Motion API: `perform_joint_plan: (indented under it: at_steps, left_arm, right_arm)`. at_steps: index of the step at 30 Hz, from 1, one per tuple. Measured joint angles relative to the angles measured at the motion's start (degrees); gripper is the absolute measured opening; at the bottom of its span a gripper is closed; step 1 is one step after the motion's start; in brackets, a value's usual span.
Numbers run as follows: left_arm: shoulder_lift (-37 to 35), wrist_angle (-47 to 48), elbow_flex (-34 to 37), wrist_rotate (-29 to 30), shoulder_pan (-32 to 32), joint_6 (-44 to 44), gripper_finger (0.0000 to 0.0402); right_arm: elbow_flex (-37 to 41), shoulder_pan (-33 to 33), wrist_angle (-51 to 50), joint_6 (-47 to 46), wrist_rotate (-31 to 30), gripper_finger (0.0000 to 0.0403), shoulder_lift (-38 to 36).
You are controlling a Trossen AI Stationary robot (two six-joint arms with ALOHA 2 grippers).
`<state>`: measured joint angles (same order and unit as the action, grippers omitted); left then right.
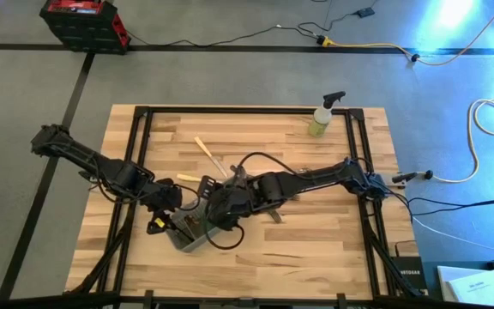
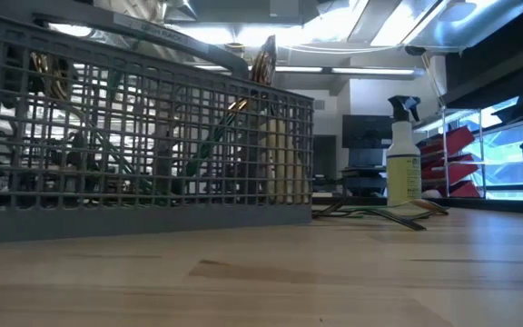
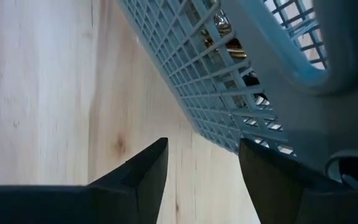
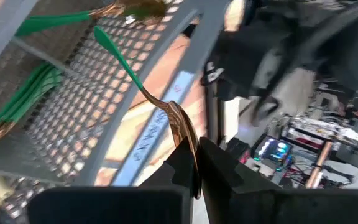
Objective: Sort silverware
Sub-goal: Put the spoon into the silverware tray
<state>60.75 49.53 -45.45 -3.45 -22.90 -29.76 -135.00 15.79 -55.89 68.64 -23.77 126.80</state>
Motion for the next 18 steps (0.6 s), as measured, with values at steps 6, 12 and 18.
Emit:
perform_joint_plan:
  at_steps: [6, 12, 18]
  left_arm:
    - [0.18, -2.91, 0.11, 0.69, 0.02, 0.42, 0.0181]
    - [0.20, -2.89, 0.15, 0.91, 0.09, 0.66, 0.0181]
    - [0.15, -2.40, 0.15, 0.66, 0.09, 0.70, 0.0181]
  right_arm:
    - [0.00, 0.03, -0.07, -1.31, 2.36, 0.0000, 0.00]
    - [0.00, 0.69, -1.92, -2.42, 6.07, 0.0000, -0.02]
    - [0.52, 1.61, -3.69, -2.64, 4.22, 0.0000, -0.02]
